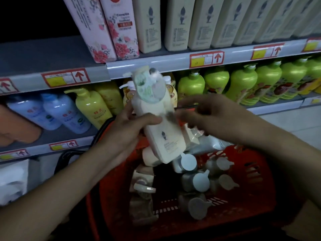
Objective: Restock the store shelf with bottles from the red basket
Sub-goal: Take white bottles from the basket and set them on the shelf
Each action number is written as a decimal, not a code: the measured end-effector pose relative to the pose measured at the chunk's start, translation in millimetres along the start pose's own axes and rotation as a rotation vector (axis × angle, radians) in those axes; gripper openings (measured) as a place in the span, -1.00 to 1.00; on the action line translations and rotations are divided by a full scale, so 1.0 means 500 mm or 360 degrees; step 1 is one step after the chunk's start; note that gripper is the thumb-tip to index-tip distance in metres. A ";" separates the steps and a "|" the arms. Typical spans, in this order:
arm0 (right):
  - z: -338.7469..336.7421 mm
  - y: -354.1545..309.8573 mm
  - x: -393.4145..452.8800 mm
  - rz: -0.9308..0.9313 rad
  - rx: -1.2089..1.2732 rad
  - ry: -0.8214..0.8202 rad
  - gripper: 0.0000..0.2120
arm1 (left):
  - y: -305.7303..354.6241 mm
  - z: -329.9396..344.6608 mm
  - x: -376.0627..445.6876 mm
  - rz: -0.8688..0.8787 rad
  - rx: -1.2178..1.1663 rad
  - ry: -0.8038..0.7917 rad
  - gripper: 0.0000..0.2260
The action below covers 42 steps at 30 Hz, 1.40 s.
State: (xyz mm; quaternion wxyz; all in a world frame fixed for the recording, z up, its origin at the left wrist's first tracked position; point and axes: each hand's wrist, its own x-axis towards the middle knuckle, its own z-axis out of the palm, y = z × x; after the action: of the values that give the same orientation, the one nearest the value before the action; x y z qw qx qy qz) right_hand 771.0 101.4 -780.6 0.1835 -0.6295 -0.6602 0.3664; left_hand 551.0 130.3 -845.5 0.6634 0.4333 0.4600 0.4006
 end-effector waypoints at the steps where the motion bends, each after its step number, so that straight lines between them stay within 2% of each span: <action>1: 0.009 0.002 -0.002 -0.0018 0.0002 -0.0104 -0.57 | 0.021 -0.007 -0.003 0.0007 -0.0083 -0.0074 -0.42; 3: 0.035 -0.007 -0.005 -0.0092 0.0181 -0.0272 -0.60 | 0.059 -0.016 -0.012 0.0036 -0.0205 -0.0176 -0.54; 6: 0.054 -0.038 -0.003 -0.0168 0.0699 -0.0297 -0.61 | 0.106 -0.020 -0.039 0.0101 -0.0295 -0.0227 -0.61; 8: 0.050 -0.065 -0.006 -0.0202 0.0975 -0.0272 -0.60 | 0.139 -0.017 -0.063 0.0129 -0.0284 -0.0232 -0.60; 10: 0.046 -0.105 -0.011 -0.0270 0.1065 -0.0302 -0.59 | 0.173 -0.021 -0.088 0.0180 -0.0215 -0.0239 -0.56; 13: 0.036 -0.183 -0.011 -0.0428 0.0971 -0.0164 -0.57 | 0.246 -0.061 -0.129 0.0361 0.0205 -0.0187 -0.57; 16: 0.033 -0.293 0.004 -0.0618 0.0877 -0.0042 -0.54 | 0.340 -0.129 -0.174 0.0572 0.0589 0.0033 -0.49; 19: 0.043 -0.410 0.036 -0.0740 0.0973 -0.0058 -0.50 | 0.423 -0.188 -0.211 0.0757 0.0516 0.0322 -0.52; 22: 0.065 -0.515 0.072 -0.0858 0.1019 -0.0015 -0.51 | 0.488 -0.235 -0.237 0.0960 0.0528 0.0483 -0.55; 30: 0.052 -0.807 0.198 -0.1424 0.0646 0.0334 -0.53 | 0.698 -0.377 -0.226 0.1354 0.0625 0.0826 -0.64; 33: 0.043 -0.910 0.277 -0.1394 0.0504 0.0502 -0.48 | 0.776 -0.430 -0.180 0.1450 0.0670 0.1013 -0.61; 38: 0.090 -0.970 0.384 -0.1241 0.0626 0.0405 -0.56 | 0.807 -0.498 -0.106 0.1362 0.0692 0.1157 -0.57; 42: 0.112 -0.969 0.409 -0.1290 0.0612 0.0417 -0.58 | 0.796 -0.532 -0.082 0.1320 0.0758 0.1229 -0.57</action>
State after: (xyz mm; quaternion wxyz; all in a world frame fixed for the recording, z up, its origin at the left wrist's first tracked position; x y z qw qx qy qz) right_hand 365.5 314.4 -516.3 0.5070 -0.3162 -0.7443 0.2984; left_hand 232.9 267.7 -512.9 0.1227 0.5361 0.5371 0.6396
